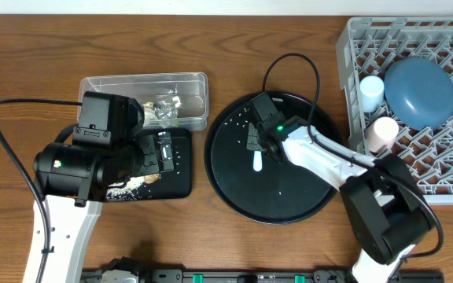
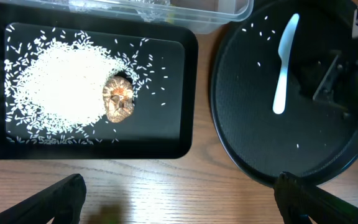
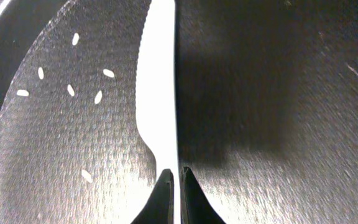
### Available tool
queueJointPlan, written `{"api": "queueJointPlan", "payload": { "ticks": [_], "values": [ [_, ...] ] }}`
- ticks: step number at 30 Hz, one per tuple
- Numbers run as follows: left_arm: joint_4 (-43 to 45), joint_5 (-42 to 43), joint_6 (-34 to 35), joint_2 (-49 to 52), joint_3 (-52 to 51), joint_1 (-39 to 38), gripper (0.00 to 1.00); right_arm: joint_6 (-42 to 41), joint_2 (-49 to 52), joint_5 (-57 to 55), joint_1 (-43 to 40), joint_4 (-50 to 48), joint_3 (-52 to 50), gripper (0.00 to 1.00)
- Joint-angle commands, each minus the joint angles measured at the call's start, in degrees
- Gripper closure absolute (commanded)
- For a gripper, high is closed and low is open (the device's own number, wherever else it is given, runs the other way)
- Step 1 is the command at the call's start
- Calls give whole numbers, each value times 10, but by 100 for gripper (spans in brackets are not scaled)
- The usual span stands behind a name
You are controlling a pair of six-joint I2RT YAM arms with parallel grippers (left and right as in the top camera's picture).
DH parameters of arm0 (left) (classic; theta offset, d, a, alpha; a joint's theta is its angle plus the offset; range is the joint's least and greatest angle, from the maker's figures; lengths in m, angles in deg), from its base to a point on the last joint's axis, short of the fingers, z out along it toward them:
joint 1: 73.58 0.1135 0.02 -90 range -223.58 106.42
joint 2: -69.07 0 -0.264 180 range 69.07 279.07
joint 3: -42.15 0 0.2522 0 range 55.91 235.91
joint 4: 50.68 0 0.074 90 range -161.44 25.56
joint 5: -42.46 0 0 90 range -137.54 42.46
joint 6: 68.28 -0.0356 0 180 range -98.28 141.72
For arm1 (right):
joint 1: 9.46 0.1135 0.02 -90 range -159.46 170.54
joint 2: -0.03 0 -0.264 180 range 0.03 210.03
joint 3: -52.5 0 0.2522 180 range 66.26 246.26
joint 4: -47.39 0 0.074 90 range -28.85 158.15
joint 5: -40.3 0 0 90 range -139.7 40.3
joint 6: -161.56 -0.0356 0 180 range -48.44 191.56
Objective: Sort waste into correct bins and load items into the dishwasher rack
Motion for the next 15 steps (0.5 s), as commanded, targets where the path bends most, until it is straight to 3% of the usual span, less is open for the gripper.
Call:
{"api": "queueJointPlan", "payload": {
  "ticks": [1,7,11,15],
  "values": [
    [-2,-7,-1,0,3,-1,2,22,-27,6,9,10,-6,95],
    [-2,-7,-1,0,3,-1,2,35,-25,41,18,39,-6,91],
    [-2,-7,-1,0,3,-1,2,35,-13,10,40,39,-7,82],
    [-2,-7,-1,0,3,-1,2,35,8,-32,57,39,-8,81]
  ]
}}
